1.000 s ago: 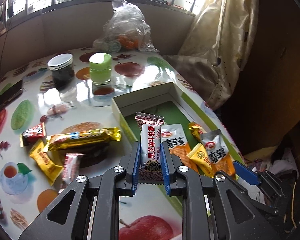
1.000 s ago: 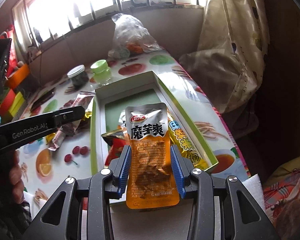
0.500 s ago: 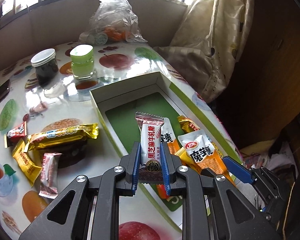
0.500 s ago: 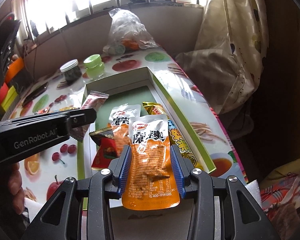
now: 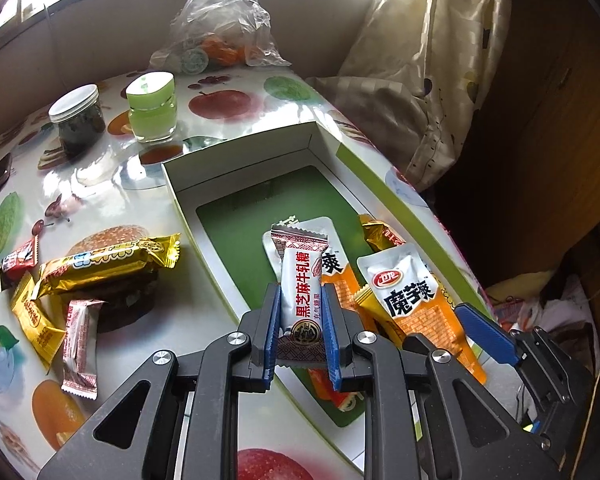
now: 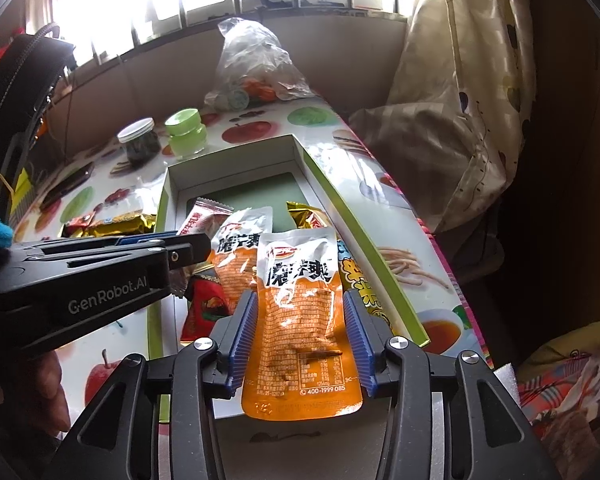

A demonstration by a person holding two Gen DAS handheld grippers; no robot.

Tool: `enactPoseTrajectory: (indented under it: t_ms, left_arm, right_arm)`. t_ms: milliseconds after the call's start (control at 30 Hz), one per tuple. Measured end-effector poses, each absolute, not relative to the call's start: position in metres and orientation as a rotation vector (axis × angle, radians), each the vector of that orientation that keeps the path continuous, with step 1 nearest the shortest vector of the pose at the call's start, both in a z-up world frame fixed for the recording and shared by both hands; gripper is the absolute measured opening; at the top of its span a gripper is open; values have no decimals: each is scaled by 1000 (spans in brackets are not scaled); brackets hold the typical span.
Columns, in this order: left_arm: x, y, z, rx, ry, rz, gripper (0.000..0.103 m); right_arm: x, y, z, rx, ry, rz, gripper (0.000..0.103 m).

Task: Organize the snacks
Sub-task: 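Lower both snacks into the green box and open both tools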

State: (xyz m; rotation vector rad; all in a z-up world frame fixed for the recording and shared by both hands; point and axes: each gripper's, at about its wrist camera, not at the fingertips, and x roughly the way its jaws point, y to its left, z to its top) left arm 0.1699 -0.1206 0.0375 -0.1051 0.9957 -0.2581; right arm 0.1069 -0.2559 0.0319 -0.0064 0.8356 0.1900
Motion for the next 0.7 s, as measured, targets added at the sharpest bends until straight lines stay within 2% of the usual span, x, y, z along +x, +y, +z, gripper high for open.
enactPoseTrajectory:
  t_ms: [333, 433, 600, 700]
  left_arm:
    - [173, -121, 33, -100, 1014, -255, 22]
    - [172, -120, 33, -97, 1010, -253, 31]
    - [170, -119, 36, -98, 1002, -257, 34]
    - [167, -119, 39, -93, 993, -267, 40]
  right_arm:
    - [107, -254, 31, -12, 837, 187, 47]
    - [108, -254, 31, -11, 841, 186, 49]
    - [108, -253, 29, -9, 846, 180, 51]
    - [107, -254, 29, -7, 839, 178, 53]
